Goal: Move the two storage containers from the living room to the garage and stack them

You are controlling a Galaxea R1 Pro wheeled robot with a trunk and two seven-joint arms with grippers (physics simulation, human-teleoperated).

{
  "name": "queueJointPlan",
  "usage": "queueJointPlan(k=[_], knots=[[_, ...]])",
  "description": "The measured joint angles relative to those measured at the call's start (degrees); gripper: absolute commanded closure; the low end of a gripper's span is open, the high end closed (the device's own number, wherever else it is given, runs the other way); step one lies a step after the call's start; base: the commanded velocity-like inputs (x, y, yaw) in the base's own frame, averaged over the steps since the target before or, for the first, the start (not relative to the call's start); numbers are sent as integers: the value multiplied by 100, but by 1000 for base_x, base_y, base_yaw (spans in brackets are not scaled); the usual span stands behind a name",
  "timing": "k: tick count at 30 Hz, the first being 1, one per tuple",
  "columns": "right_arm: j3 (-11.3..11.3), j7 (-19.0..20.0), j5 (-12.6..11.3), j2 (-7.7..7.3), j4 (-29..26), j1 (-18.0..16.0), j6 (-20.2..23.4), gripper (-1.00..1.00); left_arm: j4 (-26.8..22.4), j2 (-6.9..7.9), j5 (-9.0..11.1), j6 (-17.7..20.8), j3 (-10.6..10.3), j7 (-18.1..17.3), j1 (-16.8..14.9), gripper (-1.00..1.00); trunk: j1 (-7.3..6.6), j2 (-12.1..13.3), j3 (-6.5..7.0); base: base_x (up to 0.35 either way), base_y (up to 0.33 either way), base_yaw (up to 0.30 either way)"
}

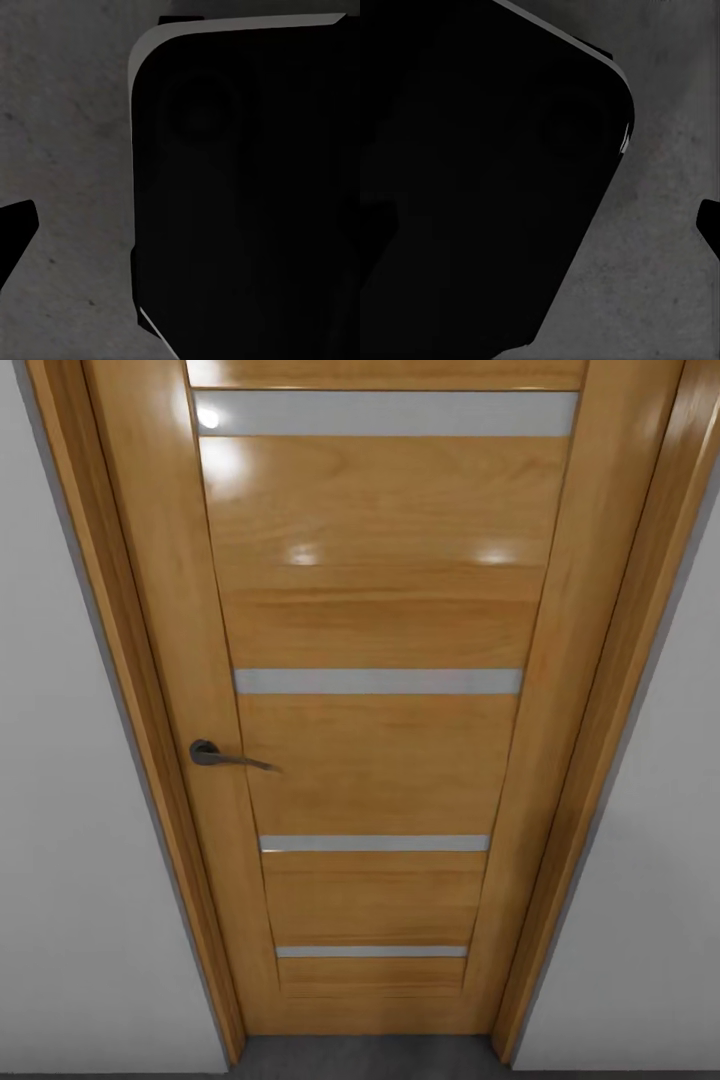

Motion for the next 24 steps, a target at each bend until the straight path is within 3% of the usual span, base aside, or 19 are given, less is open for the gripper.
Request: queueJointPlan(k=[24], knots=[[0,0,0,0,0,0,-2,-100,0,-2,0,0,0,0,0,-100,0,0,0,1,0,0]])
